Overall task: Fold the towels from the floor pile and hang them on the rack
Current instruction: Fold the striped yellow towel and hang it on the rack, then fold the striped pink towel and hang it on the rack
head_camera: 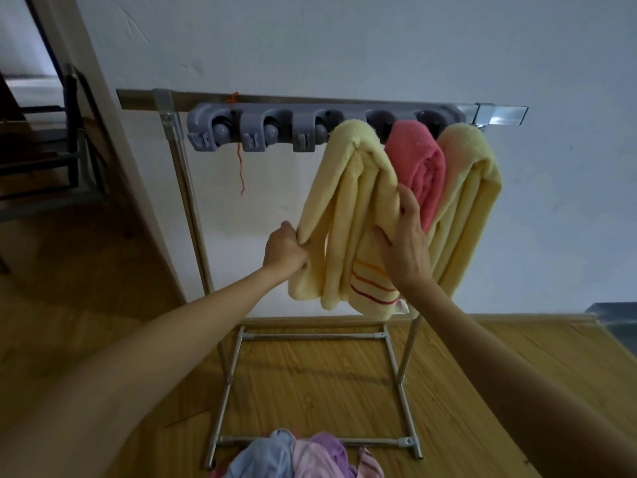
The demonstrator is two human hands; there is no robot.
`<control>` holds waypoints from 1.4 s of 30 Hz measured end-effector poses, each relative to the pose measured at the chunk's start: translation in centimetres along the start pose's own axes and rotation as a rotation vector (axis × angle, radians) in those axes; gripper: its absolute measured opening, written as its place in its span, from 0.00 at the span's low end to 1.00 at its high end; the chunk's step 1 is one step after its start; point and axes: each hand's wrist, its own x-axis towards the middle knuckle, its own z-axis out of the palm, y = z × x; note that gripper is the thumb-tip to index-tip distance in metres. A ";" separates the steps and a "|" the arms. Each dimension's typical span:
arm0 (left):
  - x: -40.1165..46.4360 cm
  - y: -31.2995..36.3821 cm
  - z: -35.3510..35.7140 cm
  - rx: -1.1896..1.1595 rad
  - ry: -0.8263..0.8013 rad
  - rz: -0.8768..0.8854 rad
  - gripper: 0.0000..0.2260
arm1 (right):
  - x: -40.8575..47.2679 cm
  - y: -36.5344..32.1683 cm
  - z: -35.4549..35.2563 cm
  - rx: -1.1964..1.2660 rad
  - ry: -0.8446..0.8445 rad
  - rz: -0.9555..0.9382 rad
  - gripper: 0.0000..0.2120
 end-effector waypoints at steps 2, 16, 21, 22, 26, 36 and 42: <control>-0.4 0.1 0.7 -0.009 -0.043 0.012 0.08 | -0.2 0.3 0.1 0.032 0.009 0.063 0.28; -3.0 3.8 4.4 0.114 -0.012 0.047 0.27 | -1.3 2.1 -0.1 -0.097 -0.043 0.156 0.02; -2.9 2.5 4.1 0.157 0.043 -0.011 0.16 | -2.3 0.9 0.0 -0.038 -0.047 0.209 0.06; -2.9 2.0 3.8 0.163 0.061 -0.012 0.13 | -2.7 0.4 0.1 0.000 -0.046 0.219 0.06; -3.0 0.1 1.8 0.190 0.160 0.052 0.09 | -4.3 -1.2 1.3 0.123 -0.059 0.213 0.07; -2.5 -1.7 -0.7 0.487 0.225 0.276 0.06 | -3.9 -0.5 6.9 -0.101 -0.059 0.391 0.08; -2.7 -1.4 0.6 0.517 0.238 0.304 0.07 | -3.9 1.4 7.6 -0.265 -0.135 0.283 0.05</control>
